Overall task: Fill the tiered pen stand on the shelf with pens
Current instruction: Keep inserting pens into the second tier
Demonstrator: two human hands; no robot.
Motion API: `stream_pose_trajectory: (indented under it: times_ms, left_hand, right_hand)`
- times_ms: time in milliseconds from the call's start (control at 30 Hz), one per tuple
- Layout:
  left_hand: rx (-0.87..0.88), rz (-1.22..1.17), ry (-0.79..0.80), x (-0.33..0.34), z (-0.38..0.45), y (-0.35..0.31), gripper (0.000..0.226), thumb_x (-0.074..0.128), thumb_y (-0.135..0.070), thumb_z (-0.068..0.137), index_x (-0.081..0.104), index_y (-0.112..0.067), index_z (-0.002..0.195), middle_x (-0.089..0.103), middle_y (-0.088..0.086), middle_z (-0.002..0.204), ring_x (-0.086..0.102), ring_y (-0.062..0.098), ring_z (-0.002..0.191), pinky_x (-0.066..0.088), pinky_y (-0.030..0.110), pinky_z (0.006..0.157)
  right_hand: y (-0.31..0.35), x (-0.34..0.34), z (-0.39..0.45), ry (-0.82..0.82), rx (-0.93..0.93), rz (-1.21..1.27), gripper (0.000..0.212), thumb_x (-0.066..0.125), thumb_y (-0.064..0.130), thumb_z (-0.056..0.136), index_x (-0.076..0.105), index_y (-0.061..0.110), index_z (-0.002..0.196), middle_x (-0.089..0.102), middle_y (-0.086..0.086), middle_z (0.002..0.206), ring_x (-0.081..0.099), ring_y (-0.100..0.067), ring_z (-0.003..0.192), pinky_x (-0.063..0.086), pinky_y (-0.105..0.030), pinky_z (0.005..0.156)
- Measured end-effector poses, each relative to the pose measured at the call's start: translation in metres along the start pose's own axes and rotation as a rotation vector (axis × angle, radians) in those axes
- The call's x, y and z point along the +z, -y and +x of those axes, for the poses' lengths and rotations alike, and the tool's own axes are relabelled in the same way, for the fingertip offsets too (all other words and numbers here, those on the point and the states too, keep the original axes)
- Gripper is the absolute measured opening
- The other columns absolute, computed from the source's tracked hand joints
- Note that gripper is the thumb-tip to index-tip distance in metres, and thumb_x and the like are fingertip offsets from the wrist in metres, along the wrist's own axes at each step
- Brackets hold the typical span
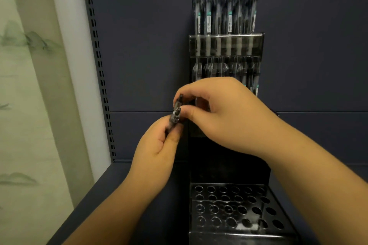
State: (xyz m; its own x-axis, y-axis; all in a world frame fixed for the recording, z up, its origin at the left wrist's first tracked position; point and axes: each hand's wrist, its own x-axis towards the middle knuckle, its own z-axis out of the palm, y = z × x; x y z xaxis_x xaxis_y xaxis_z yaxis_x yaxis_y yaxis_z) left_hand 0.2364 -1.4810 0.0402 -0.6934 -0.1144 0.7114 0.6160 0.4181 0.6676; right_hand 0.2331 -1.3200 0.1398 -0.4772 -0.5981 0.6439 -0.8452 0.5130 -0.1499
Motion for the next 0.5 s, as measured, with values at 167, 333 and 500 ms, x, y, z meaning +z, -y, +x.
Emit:
stream_pose_trajectory:
  times_ms: [167, 333, 500]
  left_hand:
    - [-0.075, 0.017, -0.062, -0.002, 0.003, 0.006, 0.020, 0.043, -0.042, 0.099, 0.061, -0.035, 0.097, 0.064, -0.015, 0.081, 0.058, 0.002, 0.071, 0.044, 0.014, 0.067]
    - [-0.309, -0.202, -0.154, -0.002, 0.007, 0.017, 0.024, 0.042, -0.030, 0.105, 0.059, -0.021, 0.092, 0.043, -0.012, 0.059, 0.036, 0.005, 0.051, 0.033, 0.021, 0.048]
    - [-0.465, -0.361, -0.141, -0.003, 0.010, 0.017, 0.028, 0.041, -0.029, 0.107, 0.050, -0.015, 0.084, 0.031, -0.011, 0.052, 0.023, 0.005, 0.043, 0.022, 0.018, 0.037]
  right_hand:
    - [-0.005, -0.014, 0.002, -0.191, 0.064, 0.210, 0.009, 0.064, 0.023, 0.097, 0.073, 0.024, 0.096, 0.072, 0.008, 0.083, 0.065, -0.004, 0.077, 0.054, -0.028, 0.076]
    - [-0.014, -0.046, -0.002, -0.547, 0.102, 0.405, 0.011, 0.065, 0.020, 0.097, 0.068, 0.028, 0.091, 0.074, 0.007, 0.083, 0.067, -0.005, 0.070, 0.058, -0.027, 0.070]
    - [-0.025, -0.077, -0.014, -0.791, 0.068, 0.294, 0.011, 0.058, 0.036, 0.099, 0.060, 0.039, 0.089, 0.065, 0.025, 0.080, 0.060, 0.004, 0.071, 0.048, -0.017, 0.067]
